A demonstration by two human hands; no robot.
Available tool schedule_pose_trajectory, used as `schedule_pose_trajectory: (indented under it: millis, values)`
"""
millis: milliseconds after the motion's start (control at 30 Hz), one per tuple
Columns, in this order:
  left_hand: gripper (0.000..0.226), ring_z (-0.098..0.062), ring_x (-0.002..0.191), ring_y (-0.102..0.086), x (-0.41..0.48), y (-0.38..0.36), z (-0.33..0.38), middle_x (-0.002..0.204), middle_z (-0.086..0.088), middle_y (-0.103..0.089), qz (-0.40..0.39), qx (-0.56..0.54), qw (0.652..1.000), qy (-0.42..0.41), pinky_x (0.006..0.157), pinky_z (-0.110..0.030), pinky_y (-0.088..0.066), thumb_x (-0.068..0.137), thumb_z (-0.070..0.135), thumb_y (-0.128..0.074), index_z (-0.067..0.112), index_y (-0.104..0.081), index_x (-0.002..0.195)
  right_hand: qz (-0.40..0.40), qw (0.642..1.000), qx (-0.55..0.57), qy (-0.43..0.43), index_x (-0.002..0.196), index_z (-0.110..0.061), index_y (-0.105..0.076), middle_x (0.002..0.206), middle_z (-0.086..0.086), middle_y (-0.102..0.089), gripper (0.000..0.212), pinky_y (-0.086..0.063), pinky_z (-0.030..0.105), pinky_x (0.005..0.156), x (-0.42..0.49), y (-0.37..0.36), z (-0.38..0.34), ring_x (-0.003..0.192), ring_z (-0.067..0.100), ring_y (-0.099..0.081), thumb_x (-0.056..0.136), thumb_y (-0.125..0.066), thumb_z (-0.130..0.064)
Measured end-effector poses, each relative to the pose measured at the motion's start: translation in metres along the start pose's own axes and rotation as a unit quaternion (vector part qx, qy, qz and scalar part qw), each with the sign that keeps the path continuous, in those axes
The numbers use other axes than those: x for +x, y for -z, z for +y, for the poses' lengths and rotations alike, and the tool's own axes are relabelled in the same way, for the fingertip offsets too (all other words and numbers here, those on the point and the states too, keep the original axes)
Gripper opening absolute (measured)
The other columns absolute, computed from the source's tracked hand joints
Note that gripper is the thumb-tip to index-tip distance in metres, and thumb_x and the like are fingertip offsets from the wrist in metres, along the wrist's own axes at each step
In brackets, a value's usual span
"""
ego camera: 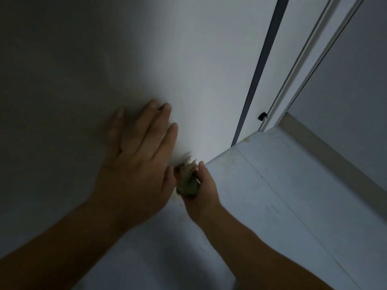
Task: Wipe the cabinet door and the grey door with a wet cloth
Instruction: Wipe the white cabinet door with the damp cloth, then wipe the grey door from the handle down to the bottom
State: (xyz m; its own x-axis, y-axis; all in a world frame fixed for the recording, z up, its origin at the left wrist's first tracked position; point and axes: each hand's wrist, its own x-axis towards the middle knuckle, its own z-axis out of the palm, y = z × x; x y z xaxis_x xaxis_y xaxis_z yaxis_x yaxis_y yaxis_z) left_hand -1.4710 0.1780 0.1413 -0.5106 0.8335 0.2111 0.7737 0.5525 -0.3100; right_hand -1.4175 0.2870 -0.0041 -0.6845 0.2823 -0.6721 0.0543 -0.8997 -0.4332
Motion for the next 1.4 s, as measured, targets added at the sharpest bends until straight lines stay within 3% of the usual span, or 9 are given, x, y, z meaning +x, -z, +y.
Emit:
schedule_pose_trajectory:
  millis: [133, 233, 400, 567, 700, 867, 1000, 1133, 1400]
  values:
    - [0.06, -0.036, 0.141, -0.046, -0.004, 0.03, 0.017, 0.153, -0.016, -0.049, -0.07, -0.17, 0.982, 0.051, 0.115, -0.057, -0.036, 0.09, 0.042, -0.041, 0.011, -0.059, 0.139, -0.018, 0.993, -0.114, 0.019, 0.103, -0.005, -0.068, 0.093, 0.016, -0.067, 0.046, -0.038, 0.03, 0.067, -0.073, 0.007, -0.058, 0.077, 0.024, -0.055, 0.103, -0.046, -0.045]
    - [0.056, -0.029, 0.115, -0.066, -0.002, 0.078, 0.025, 0.132, -0.007, -0.066, -0.083, -0.302, 0.94, 0.136, 0.089, -0.039, -0.052, 0.092, 0.048, -0.038, 0.015, -0.065, 0.128, -0.024, 0.968, -0.244, 0.057, 0.114, 0.002, -0.067, 0.092, 0.018, -0.069, 0.059, -0.039, 0.03, 0.059, -0.141, -0.003, -0.104, 0.075, 0.027, -0.052, 0.098, -0.052, -0.052]
    - [0.041, -0.002, 0.094, -0.058, 0.026, 0.212, 0.011, 0.117, 0.014, -0.067, -0.109, -0.453, 0.848, 0.251, 0.086, -0.021, -0.044, 0.095, 0.047, -0.048, 0.026, -0.064, 0.127, -0.03, 0.943, -0.31, 0.115, 0.103, 0.011, -0.061, 0.083, 0.022, -0.065, 0.068, -0.033, 0.029, 0.051, -0.275, -0.064, -0.195, 0.062, 0.025, -0.048, 0.084, -0.059, -0.054]
    - [0.021, 0.007, 0.091, -0.063, 0.062, 0.374, -0.021, 0.104, 0.022, -0.07, -0.103, -0.52, 0.805, 0.265, 0.085, -0.021, -0.051, 0.098, 0.041, -0.055, 0.033, -0.067, 0.113, -0.058, 0.937, -0.298, 0.173, 0.102, 0.016, -0.053, 0.079, 0.035, -0.048, 0.087, -0.029, 0.031, 0.052, -0.432, -0.152, -0.298, 0.062, 0.027, -0.041, 0.076, -0.073, -0.064]
    - [0.009, 0.014, 0.091, -0.061, 0.098, 0.487, -0.044, 0.098, 0.023, -0.07, -0.072, -0.56, 0.78, 0.268, 0.074, -0.009, -0.045, 0.099, 0.04, -0.056, 0.037, -0.064, 0.102, -0.04, 0.932, -0.283, 0.222, 0.101, 0.005, -0.071, 0.092, 0.044, -0.058, 0.081, -0.032, 0.038, 0.061, -0.534, -0.21, -0.378, 0.073, 0.036, -0.051, 0.064, -0.081, -0.066]
    - [0.022, 0.015, 0.096, -0.057, 0.164, 0.59, -0.058, 0.113, 0.022, -0.065, -0.033, -0.593, 0.762, 0.259, 0.074, -0.002, -0.039, 0.103, 0.041, -0.05, 0.034, -0.061, 0.121, -0.035, 0.9, -0.338, 0.273, 0.103, 0.008, -0.063, 0.083, 0.037, -0.056, 0.043, -0.037, 0.03, 0.052, -0.582, -0.255, -0.483, 0.065, 0.029, -0.046, 0.103, -0.055, -0.034]
    - [0.038, -0.003, 0.117, -0.057, 0.224, 0.637, -0.052, 0.136, 0.012, -0.056, 0.028, -0.596, 0.757, 0.266, 0.093, -0.016, -0.042, 0.104, 0.04, -0.05, 0.027, -0.054, 0.139, -0.048, 0.865, -0.39, 0.311, 0.077, 0.001, -0.051, 0.071, 0.021, -0.05, 0.042, -0.033, 0.026, 0.048, -0.573, -0.294, -0.55, 0.06, 0.024, -0.042, 0.105, -0.05, -0.03]
    - [0.045, -0.005, 0.13, -0.044, 0.283, 0.656, -0.037, 0.143, 0.005, -0.052, 0.059, -0.535, 0.805, 0.251, 0.101, -0.017, -0.029, 0.106, 0.036, -0.049, 0.019, -0.048, 0.147, -0.046, 0.868, -0.384, 0.312, 0.071, -0.014, -0.057, 0.067, 0.011, -0.056, 0.044, -0.038, 0.03, 0.053, -0.538, -0.325, -0.597, 0.062, 0.023, -0.047, 0.102, -0.056, -0.045]
    - [0.047, -0.018, 0.14, -0.046, 0.344, 0.648, 0.007, 0.145, -0.001, -0.057, 0.005, -0.466, 0.829, 0.31, 0.119, -0.026, -0.021, 0.109, 0.037, -0.04, 0.015, -0.049, 0.149, -0.057, 0.891, -0.371, 0.255, 0.106, -0.002, -0.07, 0.075, 0.013, -0.065, 0.035, -0.042, 0.022, 0.046, -0.481, -0.351, -0.636, 0.058, 0.016, -0.054, 0.098, -0.064, -0.036]
